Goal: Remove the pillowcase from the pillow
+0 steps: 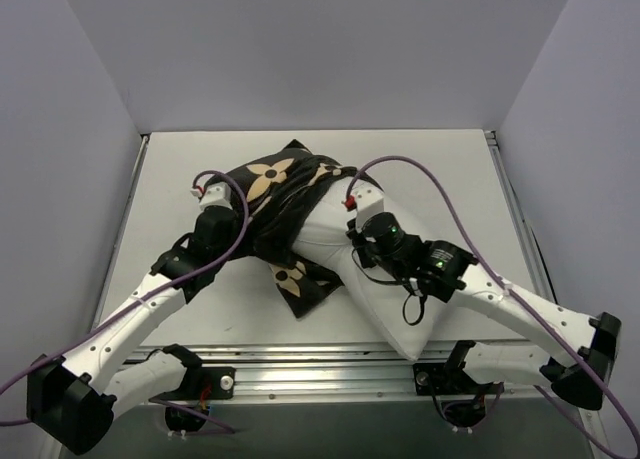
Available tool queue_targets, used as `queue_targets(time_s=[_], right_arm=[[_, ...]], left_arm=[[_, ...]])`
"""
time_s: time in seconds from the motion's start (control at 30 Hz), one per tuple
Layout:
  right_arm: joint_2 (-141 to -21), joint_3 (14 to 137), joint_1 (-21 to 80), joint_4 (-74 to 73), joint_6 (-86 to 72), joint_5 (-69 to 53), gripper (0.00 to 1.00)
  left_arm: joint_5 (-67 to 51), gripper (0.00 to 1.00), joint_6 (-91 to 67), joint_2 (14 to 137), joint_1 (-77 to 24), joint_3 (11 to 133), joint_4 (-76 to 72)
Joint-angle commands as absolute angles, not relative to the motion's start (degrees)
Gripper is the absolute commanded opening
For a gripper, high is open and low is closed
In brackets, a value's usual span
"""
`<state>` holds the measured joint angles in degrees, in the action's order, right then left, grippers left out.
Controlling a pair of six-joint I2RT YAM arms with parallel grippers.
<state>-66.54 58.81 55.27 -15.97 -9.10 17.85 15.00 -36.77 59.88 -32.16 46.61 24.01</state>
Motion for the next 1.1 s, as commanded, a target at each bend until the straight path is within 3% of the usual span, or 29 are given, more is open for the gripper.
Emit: queue_targets(time_s=[0.0, 0.33, 0.67, 0.8, 1.07], right_arm=[[-55.2, 64.3, 51.3, -21.0, -10.2, 21.0, 0.00], [-44.2, 68.5, 45.7, -29.6, -8.1, 16.8, 0.00], [-39.3, 69.8, 46.0, -29.6, -6.7, 12.8, 0.00], [-43.2, 69.7, 46.0, -29.7, -5.9, 4.8, 0.00], [-57.9, 61.6, 46.4, -25.7, -4.7, -17.5, 0.00]], left_arm=[[32.5, 0.02, -39.1, 57.1, -24.8, 48.1, 27.5], [31.6, 0.02, -40.4, 59.8, -14.2, 51.0, 17.3], [25.2, 0.02, -35.2, 76.8, -7.9, 64.2, 14.3], [17.9, 0.02, -37.0, 78.1, -9.3, 66.4, 14.3], [12.0, 0.03, -38.1, 70.4, -17.7, 58.0, 16.9]])
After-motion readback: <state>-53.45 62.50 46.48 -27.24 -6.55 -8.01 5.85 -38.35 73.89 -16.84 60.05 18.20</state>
